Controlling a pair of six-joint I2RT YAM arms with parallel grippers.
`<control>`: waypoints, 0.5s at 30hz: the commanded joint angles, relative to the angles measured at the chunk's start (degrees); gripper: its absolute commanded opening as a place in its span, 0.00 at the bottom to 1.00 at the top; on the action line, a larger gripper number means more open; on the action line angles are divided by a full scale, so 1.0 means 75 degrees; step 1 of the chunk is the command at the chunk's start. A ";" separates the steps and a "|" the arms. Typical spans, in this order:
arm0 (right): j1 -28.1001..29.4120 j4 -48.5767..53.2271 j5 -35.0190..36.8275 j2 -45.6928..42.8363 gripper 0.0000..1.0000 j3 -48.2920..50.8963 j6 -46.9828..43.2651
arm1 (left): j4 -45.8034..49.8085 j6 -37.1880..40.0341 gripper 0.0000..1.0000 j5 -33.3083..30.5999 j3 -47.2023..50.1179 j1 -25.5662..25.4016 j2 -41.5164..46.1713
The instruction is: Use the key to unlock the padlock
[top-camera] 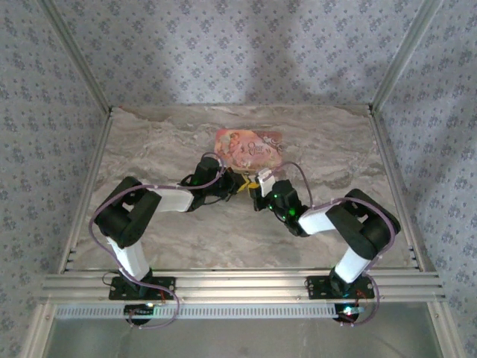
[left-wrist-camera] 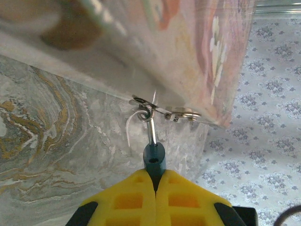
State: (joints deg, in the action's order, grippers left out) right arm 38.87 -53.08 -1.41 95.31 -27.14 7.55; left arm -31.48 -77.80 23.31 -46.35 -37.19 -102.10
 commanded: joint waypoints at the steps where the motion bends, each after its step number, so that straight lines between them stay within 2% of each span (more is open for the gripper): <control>1: -0.0406 -0.0576 0.0298 0.0263 0.00 0.0033 0.1062 | 0.0026 -0.0121 0.00 0.0712 0.0091 -0.0191 0.0011; 11: -0.0566 -0.0554 0.0188 0.0366 0.00 0.0020 0.1395 | 0.0006 -0.0127 0.00 0.0712 0.0082 -0.0196 -0.0038; 15: -0.0566 -0.0493 0.0222 0.0370 0.00 0.0021 0.1390 | 0.0018 -0.0116 0.06 0.0712 0.0066 -0.0194 -0.0062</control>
State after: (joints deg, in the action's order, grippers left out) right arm 36.97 -56.38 -5.02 97.19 -26.87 15.92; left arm -31.81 -78.56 22.72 -46.35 -37.19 -102.13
